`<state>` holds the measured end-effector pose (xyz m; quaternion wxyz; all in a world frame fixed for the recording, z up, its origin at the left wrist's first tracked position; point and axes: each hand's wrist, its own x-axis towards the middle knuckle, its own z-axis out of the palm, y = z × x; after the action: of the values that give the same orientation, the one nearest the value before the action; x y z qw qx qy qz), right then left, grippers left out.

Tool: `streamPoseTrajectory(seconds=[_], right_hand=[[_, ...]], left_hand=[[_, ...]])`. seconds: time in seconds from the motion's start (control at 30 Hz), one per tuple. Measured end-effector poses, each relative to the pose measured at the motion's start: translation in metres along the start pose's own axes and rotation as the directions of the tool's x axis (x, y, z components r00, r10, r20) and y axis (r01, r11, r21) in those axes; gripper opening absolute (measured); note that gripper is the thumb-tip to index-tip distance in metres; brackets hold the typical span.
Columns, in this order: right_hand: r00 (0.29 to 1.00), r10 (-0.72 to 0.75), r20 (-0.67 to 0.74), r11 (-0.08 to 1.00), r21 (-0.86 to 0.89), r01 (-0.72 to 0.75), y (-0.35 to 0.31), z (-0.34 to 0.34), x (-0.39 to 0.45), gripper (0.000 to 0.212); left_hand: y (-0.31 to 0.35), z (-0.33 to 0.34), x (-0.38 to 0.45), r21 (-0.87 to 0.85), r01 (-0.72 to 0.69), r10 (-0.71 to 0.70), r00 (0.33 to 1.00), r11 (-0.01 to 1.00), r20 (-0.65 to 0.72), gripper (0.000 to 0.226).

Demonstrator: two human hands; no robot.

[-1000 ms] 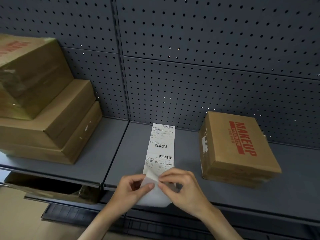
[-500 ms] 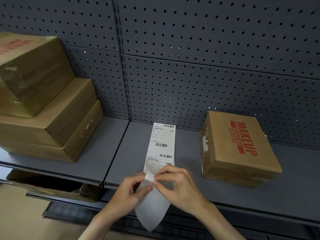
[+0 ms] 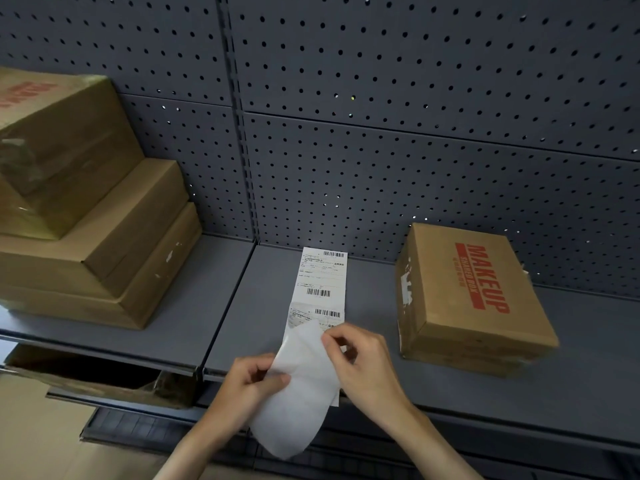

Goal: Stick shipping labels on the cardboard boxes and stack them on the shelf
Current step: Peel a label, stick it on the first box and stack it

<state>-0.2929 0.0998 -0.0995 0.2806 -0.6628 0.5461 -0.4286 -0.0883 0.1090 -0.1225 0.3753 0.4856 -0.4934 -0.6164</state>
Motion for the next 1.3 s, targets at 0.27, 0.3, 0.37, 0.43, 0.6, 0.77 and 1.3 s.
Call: streamPoseTrajectory(seconds=[0.27,0.3,0.37,0.43,0.6,0.77,1.3], right_hand=[[0.99,0.123,-0.071,0.992,0.004,-0.123,-0.024,-0.047,0.038,0.017],[0.988,0.13,-0.084,0.991,0.006,-0.13,-0.026,-0.055,0.045,0.017],[0.983,0.142,-0.113,0.99,0.014,-0.141,-0.03,-0.071,0.058,0.017],[0.98,0.149,-0.135,0.989,0.02,-0.147,-0.035,-0.086,0.067,0.017],[0.966,0.102,-0.238,0.993,-0.039,-0.114,-0.039,-0.117,0.082,0.02],[0.947,0.064,-0.315,0.992,-0.082,-0.095,-0.049,-0.144,0.086,0.016],[0.833,-0.464,-0.303,0.845,-0.435,0.312,-0.061,-0.211,0.076,0.011]], left_hand=[[-0.001,-0.005,0.004,0.024,0.069,-0.066,0.992,0.997,-0.107,0.024],[0.0,-0.005,0.005,0.041,0.076,-0.07,0.988,0.996,-0.141,0.027],[0.003,-0.007,0.005,0.106,0.087,-0.064,0.978,0.991,-0.2,0.039],[0.003,-0.011,0.004,0.199,0.092,-0.039,0.966,0.976,-0.255,0.042],[0.004,-0.019,-0.002,0.39,0.11,0.032,0.94,0.914,-0.339,0.024],[0.006,-0.019,-0.006,0.524,0.128,0.06,0.943,0.842,-0.327,0.018],[0.117,0.057,0.037,0.673,-0.462,0.477,0.86,0.577,0.181,0.018]])
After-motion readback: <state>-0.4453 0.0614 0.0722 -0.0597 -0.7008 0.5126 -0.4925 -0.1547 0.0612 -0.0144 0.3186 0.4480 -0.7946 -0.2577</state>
